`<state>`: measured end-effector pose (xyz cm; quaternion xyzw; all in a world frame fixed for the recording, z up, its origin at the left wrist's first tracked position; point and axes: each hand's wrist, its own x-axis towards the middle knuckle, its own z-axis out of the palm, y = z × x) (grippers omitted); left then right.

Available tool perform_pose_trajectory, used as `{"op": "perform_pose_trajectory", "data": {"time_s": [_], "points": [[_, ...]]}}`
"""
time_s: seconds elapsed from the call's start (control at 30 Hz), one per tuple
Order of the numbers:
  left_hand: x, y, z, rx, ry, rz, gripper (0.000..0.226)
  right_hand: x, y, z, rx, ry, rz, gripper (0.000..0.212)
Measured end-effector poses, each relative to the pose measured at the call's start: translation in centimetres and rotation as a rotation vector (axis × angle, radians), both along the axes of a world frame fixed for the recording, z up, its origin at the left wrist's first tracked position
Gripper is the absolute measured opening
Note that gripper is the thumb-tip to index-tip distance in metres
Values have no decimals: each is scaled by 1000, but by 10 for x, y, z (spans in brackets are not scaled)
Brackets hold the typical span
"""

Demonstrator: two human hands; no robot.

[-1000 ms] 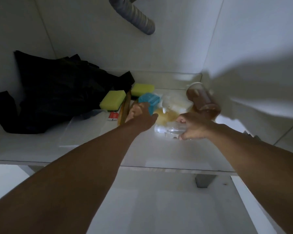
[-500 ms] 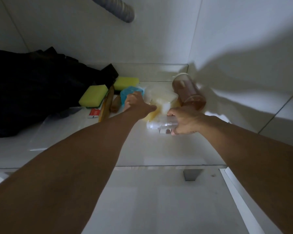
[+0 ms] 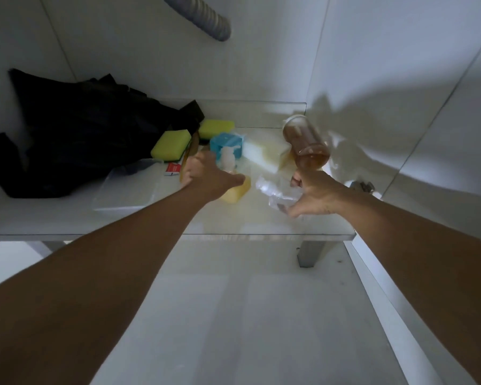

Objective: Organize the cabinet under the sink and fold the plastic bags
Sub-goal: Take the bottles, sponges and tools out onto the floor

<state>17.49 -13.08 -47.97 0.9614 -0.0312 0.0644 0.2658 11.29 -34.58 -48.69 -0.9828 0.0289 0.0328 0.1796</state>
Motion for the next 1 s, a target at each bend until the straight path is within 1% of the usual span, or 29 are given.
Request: {"op": "perform_pose_trajectory", "data": {"time_s": [0.13,0.2,0.27,0.33,0.4,0.43,0.47,0.57,0.7,0.77,0.87,1.0], "points": [[-48,9,2,-39,37,-52,89,-46,3,1,150,-12,-105,67],[-71,10,-1,-68,64,-93,92,-66,7,-2,159,3,-103,70],[-95,8,-5,-83,79,-117,88,-85,9,-7,153,19,-106,67],[-117,4,-15,-76,98,-148,86,-104,9,-15,162,50,-129,57],[-137,-1,-29,-78,125,-178,77,-124,7,-28,178,87,-152,47],[-146,-4,-39,-91,149,-186,73,-133,6,-37,170,107,-164,46],[-154,-7,-50,-107,182,-196,72,-143,4,-46,155,132,-174,47],[-176,-18,-87,-108,275,-225,81,-166,-5,-80,105,229,-231,45],[-198,-31,-130,-86,352,-225,75,-194,-17,-122,150,316,-344,51],[-205,-39,-148,-64,382,-241,67,-204,-22,-138,193,312,-410,53],[-211,-51,-167,-56,423,-263,58,-213,-28,-159,188,255,-483,50],[-211,-69,-184,-80,439,-290,54,-216,-30,-180,178,192,-546,49]]}}
